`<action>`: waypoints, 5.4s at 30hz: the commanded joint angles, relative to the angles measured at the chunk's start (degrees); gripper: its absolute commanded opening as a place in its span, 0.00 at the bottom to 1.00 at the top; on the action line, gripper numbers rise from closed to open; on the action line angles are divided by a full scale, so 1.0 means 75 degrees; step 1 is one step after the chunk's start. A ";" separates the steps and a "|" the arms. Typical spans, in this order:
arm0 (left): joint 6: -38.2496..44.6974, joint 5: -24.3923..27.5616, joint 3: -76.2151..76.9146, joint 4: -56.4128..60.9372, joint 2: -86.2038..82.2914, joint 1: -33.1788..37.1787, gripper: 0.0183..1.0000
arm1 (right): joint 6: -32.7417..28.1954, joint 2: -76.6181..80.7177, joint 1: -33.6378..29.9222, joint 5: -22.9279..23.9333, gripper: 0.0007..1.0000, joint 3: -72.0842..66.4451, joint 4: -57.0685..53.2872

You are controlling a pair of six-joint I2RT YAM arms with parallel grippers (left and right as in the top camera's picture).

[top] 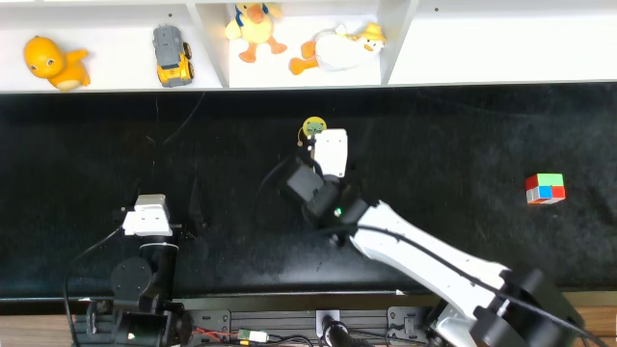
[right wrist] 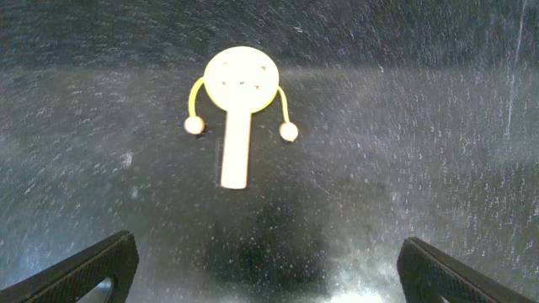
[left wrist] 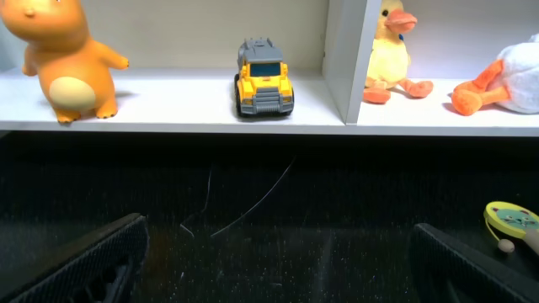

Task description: Store Toys

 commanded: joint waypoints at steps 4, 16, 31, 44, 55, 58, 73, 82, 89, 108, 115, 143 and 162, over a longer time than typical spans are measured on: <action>0.0166 0.0015 -0.0017 -0.0012 -0.0070 0.0000 1.00 | 0.0813 0.0516 -0.0836 -0.1317 1.00 0.0758 -0.0070; 0.0166 0.0015 -0.0017 -0.0012 -0.0070 0.0000 1.00 | -0.0382 0.1081 -0.1329 -0.2206 0.99 0.0947 0.0000; 0.0163 0.0015 -0.0017 -0.0012 -0.0070 0.0000 1.00 | -0.1023 0.2235 -0.1300 -0.2585 1.00 0.1271 0.0373; 0.0166 0.0015 -0.0017 -0.0012 -0.0070 0.0000 1.00 | -0.1690 0.2550 -0.1239 -0.2786 1.00 0.1399 0.0376; 0.0166 0.0015 -0.0017 -0.0012 -0.0070 0.0000 1.00 | -0.1824 0.2742 -0.1148 -0.2594 1.00 0.1402 0.0353; 0.0166 0.0015 -0.0017 -0.0012 -0.0070 0.0000 1.00 | -0.1821 0.2742 -0.1148 -0.2393 1.00 0.1402 0.0350; 0.0166 0.0015 -0.0017 -0.0012 -0.0070 0.0000 1.00 | -0.1824 0.2742 -0.1148 -0.2375 0.30 0.1402 0.0350; 0.0166 0.0015 -0.0017 -0.0015 -0.0070 0.0000 1.00 | -0.1821 0.2465 -0.0898 -0.1993 0.21 0.1393 0.0117; 0.0166 0.0015 -0.0017 -0.0012 -0.0070 0.0000 1.00 | -0.1728 0.1107 -0.0938 -0.1524 0.22 0.0565 -0.0254; 0.0166 0.0015 -0.0017 -0.0012 -0.0070 0.0000 1.00 | -0.2174 -0.2480 -0.2967 -0.0490 0.12 -0.0766 -0.2192; 0.0166 0.0015 -0.0017 -0.0012 -0.0070 0.0000 1.00 | -0.3314 -0.2815 -0.3281 -0.0478 0.12 -0.0758 -0.1649; 0.0166 0.0015 -0.0017 -0.0015 -0.0070 0.0000 1.00 | -0.7379 -0.2270 -0.4817 0.0408 0.05 0.0382 -0.0259; 0.0166 0.0015 -0.0017 -0.0012 -0.0070 0.0000 1.00 | -0.7825 -0.0720 -0.5485 -0.0720 0.06 0.0481 0.2503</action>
